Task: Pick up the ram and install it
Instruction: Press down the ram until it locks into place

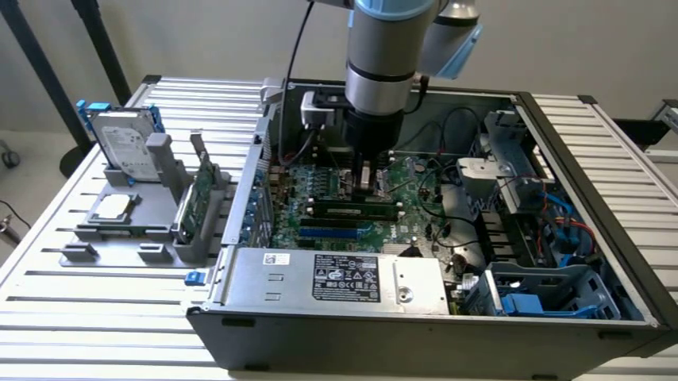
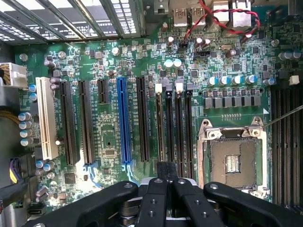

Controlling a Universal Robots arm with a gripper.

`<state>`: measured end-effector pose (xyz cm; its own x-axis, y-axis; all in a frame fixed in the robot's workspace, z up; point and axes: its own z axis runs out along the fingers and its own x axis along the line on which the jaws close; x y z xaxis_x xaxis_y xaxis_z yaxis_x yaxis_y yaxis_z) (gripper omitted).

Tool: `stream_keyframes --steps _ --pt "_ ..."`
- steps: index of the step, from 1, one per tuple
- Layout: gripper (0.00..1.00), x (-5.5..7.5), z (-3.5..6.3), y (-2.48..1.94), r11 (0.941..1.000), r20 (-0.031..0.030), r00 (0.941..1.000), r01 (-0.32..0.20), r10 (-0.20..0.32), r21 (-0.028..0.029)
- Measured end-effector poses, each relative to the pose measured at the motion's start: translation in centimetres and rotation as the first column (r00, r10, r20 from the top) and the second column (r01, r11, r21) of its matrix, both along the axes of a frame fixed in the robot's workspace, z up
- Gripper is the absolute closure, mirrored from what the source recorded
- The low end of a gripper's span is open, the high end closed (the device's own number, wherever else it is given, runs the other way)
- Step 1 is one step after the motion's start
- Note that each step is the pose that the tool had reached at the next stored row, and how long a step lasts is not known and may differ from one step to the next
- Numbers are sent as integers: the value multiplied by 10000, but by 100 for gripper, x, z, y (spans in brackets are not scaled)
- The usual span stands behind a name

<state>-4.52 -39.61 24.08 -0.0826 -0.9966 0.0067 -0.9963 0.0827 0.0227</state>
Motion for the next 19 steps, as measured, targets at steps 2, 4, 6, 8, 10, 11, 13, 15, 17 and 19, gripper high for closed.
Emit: stream_keyframes --steps 2,4,6,8,10,11,13,15,17,19 --pt "89 0 -14 0 10000 20 10000 -56 56 0" --pt "89 0 -28 1 9999 41 9999 -123 123 0" --pt "89 0 -37 1 9998 60 9998 -196 196 0" --pt "89 0 -43 2 9997 69 9996 -258 258 -2" --pt "89 0 -49 5 9995 79 9995 -301 301 -2" --pt "89 0 -52 8 9995 83 9995 -318 318 0" --pt "89 0 -57 12 9994 88 9994 -347 347 1" --pt "89 0 -60 19 9993 90 9993 -365 365 0" --pt "89 0 -65 23 9993 92 9992 -381 381 0" --pt "89 0 -72 25 9992 92 9992 -396 396 -1"
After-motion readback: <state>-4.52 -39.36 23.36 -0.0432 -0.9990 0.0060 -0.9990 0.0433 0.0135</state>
